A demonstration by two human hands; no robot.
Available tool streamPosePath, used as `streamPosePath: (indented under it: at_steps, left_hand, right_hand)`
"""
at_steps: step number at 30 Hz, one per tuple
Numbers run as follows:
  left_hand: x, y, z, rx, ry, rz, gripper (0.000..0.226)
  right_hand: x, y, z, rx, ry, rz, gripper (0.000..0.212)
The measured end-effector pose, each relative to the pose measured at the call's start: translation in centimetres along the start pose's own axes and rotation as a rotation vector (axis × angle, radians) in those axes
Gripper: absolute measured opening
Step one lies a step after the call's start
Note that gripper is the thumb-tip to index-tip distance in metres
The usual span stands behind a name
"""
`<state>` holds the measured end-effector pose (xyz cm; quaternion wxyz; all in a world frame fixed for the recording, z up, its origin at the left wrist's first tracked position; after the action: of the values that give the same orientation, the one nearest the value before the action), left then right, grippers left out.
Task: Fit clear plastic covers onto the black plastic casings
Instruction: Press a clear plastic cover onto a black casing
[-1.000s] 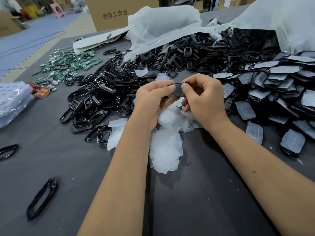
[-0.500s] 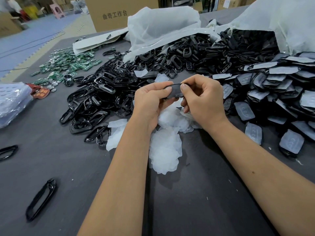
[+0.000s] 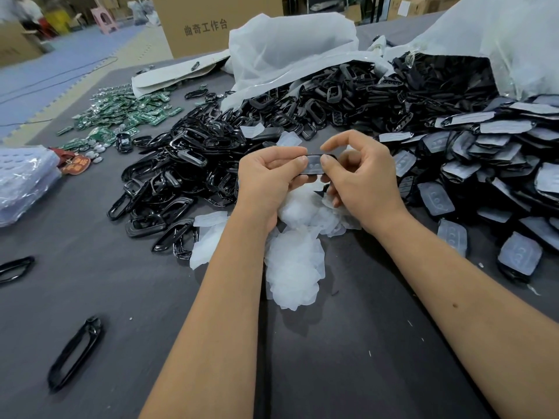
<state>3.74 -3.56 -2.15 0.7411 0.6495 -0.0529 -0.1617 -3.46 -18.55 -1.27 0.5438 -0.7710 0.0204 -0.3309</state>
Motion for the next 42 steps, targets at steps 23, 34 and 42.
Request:
streamPosePath:
  at_steps: [23,34,42]
  left_hand:
    - [-0.1,0.5,0.6,-0.146,-0.098,-0.033,0.016]
    - [0.2,0.2,0.8,-0.178,-0.019,-0.057,0.014]
    - [0.5,-0.2,0.9,-0.201,-0.034,-0.140,0.013]
  right_hand:
    - [-0.4,0.9,1.1,0.483,-0.061,0.338,0.019]
    - [-0.4,1.1,1.0,0.522,-0.081,0.305,0.023]
    - [-0.4,1.6,0.8,0.514,-0.071,0.313,0.017]
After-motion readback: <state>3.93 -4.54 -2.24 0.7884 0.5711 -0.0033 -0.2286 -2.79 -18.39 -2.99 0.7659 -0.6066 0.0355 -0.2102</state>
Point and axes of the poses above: each hand's wrist, its own x-axis towards the middle knuckle, its own z-axis out of the palm, y = z × x, the point moved 7 cm from there along x, towards the middle knuckle, and after that the axes turned 9 degrees about -z, right-handed, at the moved point
